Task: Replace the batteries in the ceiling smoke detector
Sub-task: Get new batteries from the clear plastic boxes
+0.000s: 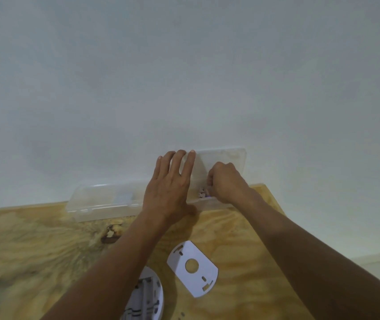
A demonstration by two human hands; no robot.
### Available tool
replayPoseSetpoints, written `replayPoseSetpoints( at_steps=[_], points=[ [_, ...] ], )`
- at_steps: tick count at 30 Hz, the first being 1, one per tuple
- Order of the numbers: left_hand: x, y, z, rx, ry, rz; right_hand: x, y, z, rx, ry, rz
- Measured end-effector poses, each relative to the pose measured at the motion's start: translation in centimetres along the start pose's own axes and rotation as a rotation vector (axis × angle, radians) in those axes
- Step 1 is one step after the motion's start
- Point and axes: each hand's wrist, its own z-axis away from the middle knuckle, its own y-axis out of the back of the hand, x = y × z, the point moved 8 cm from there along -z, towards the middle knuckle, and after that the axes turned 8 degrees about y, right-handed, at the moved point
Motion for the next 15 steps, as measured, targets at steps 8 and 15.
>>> replayPoseSetpoints(
  at_steps=[8,15],
  points=[
    [0.0,0.1,0.1,0.011,0.005,0.018,-1.2,3.5,2.2,0.288,0.096,-0.013],
    [-0.1,-0.1,0.4,0.033,0.009,-0.009,-0.3,7.4,2.1,0.364,0.119,0.259]
  ],
)
